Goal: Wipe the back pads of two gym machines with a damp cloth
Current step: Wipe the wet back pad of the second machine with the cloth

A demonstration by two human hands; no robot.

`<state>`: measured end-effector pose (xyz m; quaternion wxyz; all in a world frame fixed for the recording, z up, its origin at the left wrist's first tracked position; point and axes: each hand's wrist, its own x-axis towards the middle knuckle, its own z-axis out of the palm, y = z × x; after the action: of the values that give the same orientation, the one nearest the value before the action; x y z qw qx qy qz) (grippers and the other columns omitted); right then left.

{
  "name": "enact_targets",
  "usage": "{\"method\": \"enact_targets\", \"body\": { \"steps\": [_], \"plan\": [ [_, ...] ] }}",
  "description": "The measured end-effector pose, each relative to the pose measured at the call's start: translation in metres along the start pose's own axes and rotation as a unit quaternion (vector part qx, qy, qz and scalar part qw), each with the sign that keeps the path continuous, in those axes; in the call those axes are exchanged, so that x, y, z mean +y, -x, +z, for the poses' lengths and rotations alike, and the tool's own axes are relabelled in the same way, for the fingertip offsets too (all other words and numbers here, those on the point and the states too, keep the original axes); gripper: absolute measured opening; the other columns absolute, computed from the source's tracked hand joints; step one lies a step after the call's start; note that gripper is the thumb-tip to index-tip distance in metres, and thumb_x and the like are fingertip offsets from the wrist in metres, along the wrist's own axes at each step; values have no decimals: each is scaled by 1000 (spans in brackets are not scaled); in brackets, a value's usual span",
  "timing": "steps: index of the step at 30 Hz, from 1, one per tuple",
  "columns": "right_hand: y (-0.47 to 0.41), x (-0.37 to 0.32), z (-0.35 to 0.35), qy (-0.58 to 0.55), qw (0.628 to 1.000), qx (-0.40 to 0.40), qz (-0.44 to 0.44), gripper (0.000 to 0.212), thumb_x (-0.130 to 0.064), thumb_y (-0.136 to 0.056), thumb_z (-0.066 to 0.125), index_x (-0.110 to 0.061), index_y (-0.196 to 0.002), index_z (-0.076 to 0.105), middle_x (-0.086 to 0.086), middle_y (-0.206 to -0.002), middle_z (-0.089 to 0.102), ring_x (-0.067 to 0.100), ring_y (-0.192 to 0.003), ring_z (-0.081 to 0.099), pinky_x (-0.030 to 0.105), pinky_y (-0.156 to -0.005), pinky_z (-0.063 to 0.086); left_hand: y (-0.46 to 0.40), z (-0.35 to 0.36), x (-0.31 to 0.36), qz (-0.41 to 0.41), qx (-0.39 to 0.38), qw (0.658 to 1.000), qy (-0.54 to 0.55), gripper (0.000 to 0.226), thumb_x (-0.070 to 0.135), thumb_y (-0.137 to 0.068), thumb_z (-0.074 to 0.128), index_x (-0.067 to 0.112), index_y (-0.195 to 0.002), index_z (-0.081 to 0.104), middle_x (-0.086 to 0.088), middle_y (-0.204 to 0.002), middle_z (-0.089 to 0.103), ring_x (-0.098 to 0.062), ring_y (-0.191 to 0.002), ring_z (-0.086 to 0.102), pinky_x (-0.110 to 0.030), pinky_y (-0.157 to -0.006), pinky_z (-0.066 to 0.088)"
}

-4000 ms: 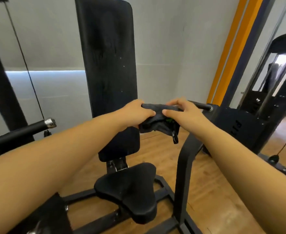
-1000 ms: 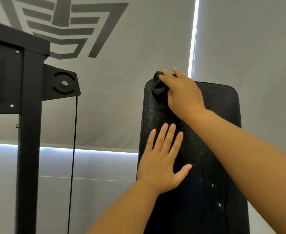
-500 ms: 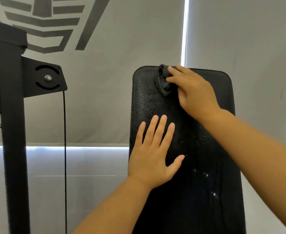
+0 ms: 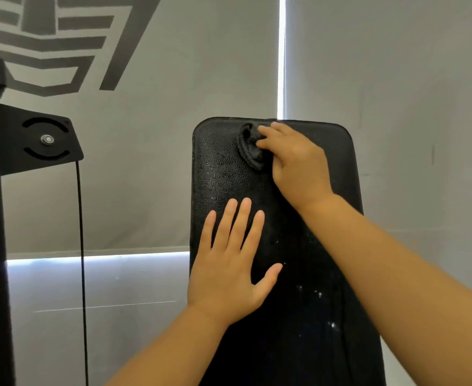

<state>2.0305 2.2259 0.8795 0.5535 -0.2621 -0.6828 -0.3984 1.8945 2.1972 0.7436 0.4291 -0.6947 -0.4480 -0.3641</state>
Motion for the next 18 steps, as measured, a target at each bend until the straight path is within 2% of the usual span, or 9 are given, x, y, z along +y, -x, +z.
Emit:
{"method": "enact_targets", "body": {
  "steps": [5, 7, 12, 14, 18],
  "plan": [
    [36, 11, -11, 67, 991, 6, -115, 27, 0, -86, 48, -4, -97, 73, 10, -109, 70, 29, -104, 65, 37, -89, 51, 0, 0, 0, 2, -1, 1000, -1, 78, 60, -86, 44, 10, -146, 36, -14, -156, 23, -31, -145, 16, -52, -115, 16],
    [27, 18, -11, 85, 986, 19, -142, 25, 2, -85, 50, -4, -93, 73, 10, -106, 71, 30, -99, 67, 36, -86, 53, 0, -1, 1, 2, -3, 1000, -2, 78, 60, -86, 44, 10, -146, 37, -14, -155, 23, -31, -145, 17, -53, -114, 17],
    [-12, 26, -5, 40, 998, 27, -44, 32, -1, -76, 44, -5, -88, 74, 10, -101, 71, 31, -82, 68, 37, -65, 57, 0, -1, 0, 3, 1, 1000, 5, 78, 60, -86, 45, 10, -146, 37, -14, -155, 24, -31, -145, 17, -53, -114, 16],
    [-9, 23, -3, 25, 999, 22, -20, 32, -2, -77, 44, -5, -89, 74, 10, -102, 71, 30, -83, 68, 36, -67, 56, 0, -2, -1, 4, 1, 1000, 3, 78, 60, -86, 45, 10, -146, 37, -14, -155, 23, -31, -145, 17, -52, -115, 16],
    [25, 19, -9, 33, 999, 11, -39, 29, 1, -83, 48, -5, -96, 73, 10, -109, 69, 29, -99, 65, 36, -82, 52, 0, -1, 0, 4, -7, 1000, 2, 79, 60, -86, 44, 10, -146, 36, -14, -156, 22, -31, -145, 16, -53, -114, 16]
  ]
}}
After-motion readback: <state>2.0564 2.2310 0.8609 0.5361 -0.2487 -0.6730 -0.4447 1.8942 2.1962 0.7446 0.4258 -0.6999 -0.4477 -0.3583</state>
